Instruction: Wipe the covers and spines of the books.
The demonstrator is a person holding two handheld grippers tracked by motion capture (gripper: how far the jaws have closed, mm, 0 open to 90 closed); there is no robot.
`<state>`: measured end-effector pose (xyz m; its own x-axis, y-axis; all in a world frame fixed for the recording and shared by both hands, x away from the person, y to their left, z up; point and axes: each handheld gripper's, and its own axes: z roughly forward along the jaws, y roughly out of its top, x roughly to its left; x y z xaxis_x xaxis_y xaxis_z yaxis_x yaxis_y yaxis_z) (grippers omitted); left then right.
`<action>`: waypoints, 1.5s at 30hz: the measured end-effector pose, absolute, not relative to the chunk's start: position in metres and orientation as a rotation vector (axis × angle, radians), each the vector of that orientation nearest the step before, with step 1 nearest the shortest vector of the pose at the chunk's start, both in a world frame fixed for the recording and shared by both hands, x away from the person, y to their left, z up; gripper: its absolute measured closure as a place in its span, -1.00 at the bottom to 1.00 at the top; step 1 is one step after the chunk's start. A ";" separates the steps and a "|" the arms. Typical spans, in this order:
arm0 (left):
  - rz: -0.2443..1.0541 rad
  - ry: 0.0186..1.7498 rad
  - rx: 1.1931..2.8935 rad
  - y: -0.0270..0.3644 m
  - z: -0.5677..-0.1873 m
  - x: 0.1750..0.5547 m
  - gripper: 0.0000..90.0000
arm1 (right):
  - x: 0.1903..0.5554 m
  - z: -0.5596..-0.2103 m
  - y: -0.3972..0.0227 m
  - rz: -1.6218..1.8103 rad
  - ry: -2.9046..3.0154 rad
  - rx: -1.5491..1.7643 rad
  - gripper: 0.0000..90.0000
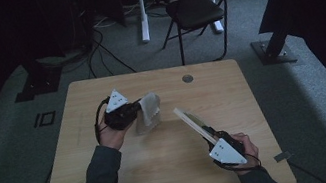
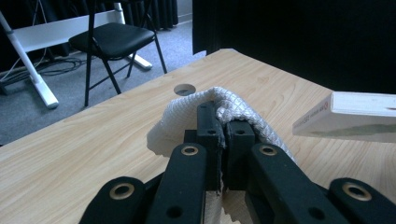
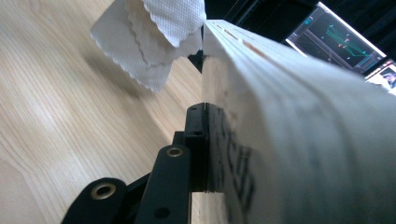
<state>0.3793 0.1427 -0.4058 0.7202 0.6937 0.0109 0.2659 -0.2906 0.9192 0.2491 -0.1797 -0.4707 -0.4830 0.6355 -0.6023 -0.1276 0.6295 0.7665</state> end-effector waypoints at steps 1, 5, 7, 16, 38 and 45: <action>0.506 0.744 1.868 0.142 -0.406 0.379 0.96 | 0.249 -0.470 -0.180 0.980 1.866 0.411 0.73; 0.502 0.737 1.869 0.141 -0.410 0.377 0.96 | 0.251 -0.469 -0.183 1.031 1.876 0.444 0.73; 0.499 0.738 1.868 0.140 -0.411 0.376 0.96 | 0.252 -0.468 -0.184 1.061 1.880 0.461 0.73; 0.480 0.732 1.873 0.135 -0.420 0.373 0.96 | 0.255 -0.464 -0.191 1.166 1.895 0.521 0.73; 0.462 0.698 1.873 0.120 -0.434 0.368 0.96 | 0.260 -0.455 -0.204 1.363 1.893 0.611 0.73; 0.457 0.686 1.876 0.115 -0.438 0.366 0.96 | 0.261 -0.452 -0.206 1.416 1.891 0.635 0.73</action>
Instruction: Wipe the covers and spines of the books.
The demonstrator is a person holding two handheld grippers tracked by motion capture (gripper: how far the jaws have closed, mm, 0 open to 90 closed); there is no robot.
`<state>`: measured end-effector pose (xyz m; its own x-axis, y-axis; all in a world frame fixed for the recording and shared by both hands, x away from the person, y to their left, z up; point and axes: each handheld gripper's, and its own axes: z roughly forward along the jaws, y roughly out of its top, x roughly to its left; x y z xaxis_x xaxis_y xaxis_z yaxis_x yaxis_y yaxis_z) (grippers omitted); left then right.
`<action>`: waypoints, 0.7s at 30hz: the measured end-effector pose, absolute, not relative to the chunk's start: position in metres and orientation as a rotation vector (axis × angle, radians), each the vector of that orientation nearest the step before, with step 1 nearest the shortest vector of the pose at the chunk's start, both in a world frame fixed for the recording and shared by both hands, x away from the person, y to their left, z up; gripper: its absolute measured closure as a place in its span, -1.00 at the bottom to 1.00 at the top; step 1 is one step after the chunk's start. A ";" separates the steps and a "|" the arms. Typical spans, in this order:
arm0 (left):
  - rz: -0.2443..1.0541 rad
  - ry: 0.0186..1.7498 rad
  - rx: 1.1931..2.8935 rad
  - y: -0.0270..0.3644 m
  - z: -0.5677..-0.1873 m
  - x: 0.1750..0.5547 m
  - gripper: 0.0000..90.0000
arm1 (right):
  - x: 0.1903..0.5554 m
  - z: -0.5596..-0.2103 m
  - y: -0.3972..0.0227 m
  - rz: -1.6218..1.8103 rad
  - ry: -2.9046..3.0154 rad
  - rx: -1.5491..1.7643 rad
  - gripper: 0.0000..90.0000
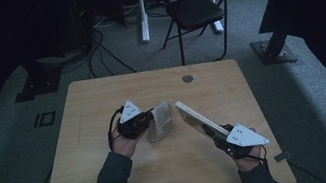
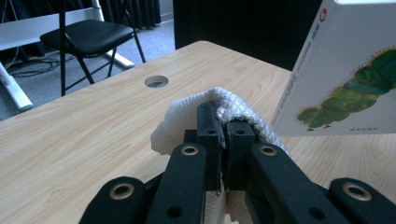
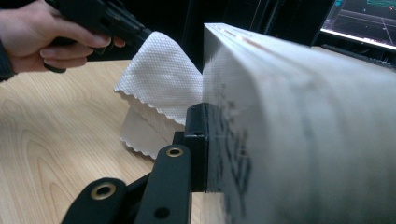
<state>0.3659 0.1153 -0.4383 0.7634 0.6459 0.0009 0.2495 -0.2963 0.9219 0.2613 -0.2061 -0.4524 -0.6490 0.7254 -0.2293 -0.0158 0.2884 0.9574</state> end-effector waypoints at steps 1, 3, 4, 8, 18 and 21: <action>0.456 0.683 1.874 0.115 -0.439 0.365 0.96 | 0.262 -0.452 -0.207 1.423 1.891 0.640 0.73; 0.457 0.680 1.875 0.114 -0.440 0.365 0.96 | 0.262 -0.452 -0.207 1.432 1.889 0.643 0.73; 0.454 0.675 1.879 0.112 -0.441 0.364 0.96 | 0.263 -0.451 -0.208 1.448 1.888 0.648 0.73; 0.450 0.670 1.879 0.110 -0.443 0.364 0.96 | 0.264 -0.450 -0.209 1.470 1.887 0.658 0.73; 0.453 0.655 1.889 0.104 -0.449 0.362 0.96 | 0.266 -0.448 -0.211 1.516 1.881 0.673 0.73; 0.452 0.655 1.894 0.102 -0.451 0.362 0.96 | 0.266 -0.448 -0.212 1.539 1.882 0.684 0.73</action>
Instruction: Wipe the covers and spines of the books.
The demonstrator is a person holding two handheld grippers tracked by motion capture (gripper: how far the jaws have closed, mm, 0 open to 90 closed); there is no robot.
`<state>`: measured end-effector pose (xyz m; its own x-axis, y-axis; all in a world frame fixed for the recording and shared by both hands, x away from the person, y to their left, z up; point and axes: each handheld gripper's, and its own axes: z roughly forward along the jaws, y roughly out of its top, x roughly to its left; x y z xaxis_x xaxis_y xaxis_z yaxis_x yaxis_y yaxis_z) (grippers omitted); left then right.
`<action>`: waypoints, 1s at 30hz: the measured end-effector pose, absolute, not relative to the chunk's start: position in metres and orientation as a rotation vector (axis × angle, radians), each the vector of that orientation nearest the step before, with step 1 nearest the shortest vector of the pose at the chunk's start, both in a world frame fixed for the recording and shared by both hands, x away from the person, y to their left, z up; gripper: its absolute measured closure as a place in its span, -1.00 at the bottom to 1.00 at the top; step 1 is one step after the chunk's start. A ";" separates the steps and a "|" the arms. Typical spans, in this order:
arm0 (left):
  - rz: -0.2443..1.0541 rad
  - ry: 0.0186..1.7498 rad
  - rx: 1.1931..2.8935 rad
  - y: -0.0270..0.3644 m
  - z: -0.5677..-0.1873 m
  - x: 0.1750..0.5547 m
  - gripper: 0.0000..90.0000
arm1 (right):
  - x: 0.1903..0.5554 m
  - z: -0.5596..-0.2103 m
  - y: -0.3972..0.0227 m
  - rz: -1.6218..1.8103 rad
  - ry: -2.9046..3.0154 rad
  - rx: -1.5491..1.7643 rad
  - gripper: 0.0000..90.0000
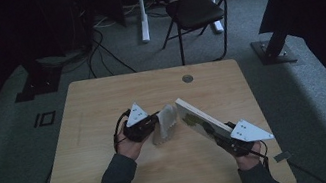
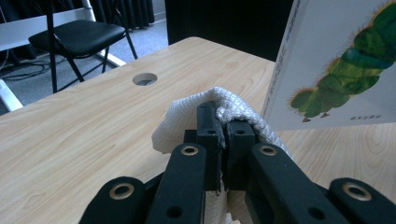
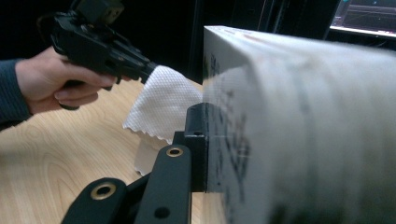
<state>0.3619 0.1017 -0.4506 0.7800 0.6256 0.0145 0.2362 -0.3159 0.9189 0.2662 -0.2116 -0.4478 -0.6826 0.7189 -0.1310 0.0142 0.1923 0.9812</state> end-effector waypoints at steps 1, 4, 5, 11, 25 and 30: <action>0.451 0.654 1.897 0.101 -0.451 0.362 0.96 | 0.267 -0.448 -0.212 1.547 1.881 0.685 0.73; 0.451 0.657 1.898 0.099 -0.453 0.362 0.96 | 0.267 -0.448 -0.211 1.554 1.881 0.687 0.73; 0.451 0.655 1.903 0.098 -0.454 0.362 0.96 | 0.267 -0.448 -0.211 1.559 1.883 0.690 0.73; 0.459 0.649 1.909 0.095 -0.456 0.361 0.96 | 0.268 -0.447 -0.212 1.588 1.877 0.706 0.73; 0.459 0.640 1.922 0.087 -0.463 0.358 0.96 | 0.273 -0.444 -0.219 1.682 1.853 0.755 0.73; 0.454 0.630 1.929 0.081 -0.465 0.357 0.96 | 0.275 -0.444 -0.219 1.710 1.848 0.770 0.73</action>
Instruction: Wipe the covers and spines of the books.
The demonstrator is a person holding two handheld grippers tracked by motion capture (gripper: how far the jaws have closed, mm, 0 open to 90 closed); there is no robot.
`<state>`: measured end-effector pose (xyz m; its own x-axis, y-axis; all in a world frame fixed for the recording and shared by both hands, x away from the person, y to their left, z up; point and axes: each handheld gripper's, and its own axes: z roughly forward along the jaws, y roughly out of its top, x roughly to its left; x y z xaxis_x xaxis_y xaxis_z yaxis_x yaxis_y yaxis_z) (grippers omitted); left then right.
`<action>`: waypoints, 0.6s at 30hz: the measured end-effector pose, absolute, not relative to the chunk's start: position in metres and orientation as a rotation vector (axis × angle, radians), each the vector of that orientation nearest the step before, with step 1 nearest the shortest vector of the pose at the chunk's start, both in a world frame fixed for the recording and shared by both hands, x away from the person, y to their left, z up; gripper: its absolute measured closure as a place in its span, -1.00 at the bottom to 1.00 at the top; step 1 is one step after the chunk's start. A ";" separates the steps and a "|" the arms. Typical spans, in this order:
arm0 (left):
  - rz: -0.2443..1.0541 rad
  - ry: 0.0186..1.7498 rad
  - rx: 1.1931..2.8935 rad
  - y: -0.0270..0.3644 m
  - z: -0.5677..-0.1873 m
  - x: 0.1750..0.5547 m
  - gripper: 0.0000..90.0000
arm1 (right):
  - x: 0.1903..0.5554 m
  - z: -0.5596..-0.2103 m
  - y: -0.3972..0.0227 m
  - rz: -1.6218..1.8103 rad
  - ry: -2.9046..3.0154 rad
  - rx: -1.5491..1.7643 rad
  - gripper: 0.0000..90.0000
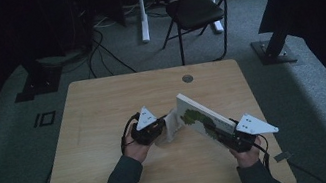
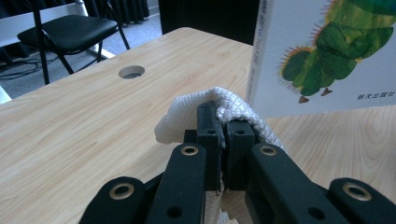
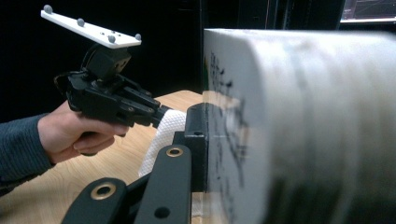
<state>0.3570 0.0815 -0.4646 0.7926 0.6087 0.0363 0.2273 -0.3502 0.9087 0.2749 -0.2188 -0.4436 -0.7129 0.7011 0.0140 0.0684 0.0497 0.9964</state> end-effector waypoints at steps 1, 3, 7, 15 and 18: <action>0.451 0.630 1.930 0.081 -0.465 0.357 0.96 | 0.275 -0.443 -0.219 1.715 1.846 0.772 0.73; 0.449 0.630 1.932 0.080 -0.466 0.357 0.96 | 0.276 -0.443 -0.219 1.724 1.840 0.774 0.73; 0.437 0.628 1.937 0.078 -0.469 0.357 0.96 | 0.276 -0.441 -0.220 1.745 1.829 0.781 0.73; 0.424 0.619 1.959 0.070 -0.474 0.358 0.96 | 0.277 -0.439 -0.222 1.784 1.815 0.796 0.73; 0.419 0.613 1.963 0.067 -0.475 0.358 0.96 | 0.278 -0.439 -0.222 1.795 1.810 0.799 0.73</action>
<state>0.3578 0.0668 -0.4751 0.8117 0.5833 0.0286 0.2385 -0.3757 0.8955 0.2776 -0.2225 -0.4389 -0.7226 0.6874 0.0736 0.0794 -0.0233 0.9966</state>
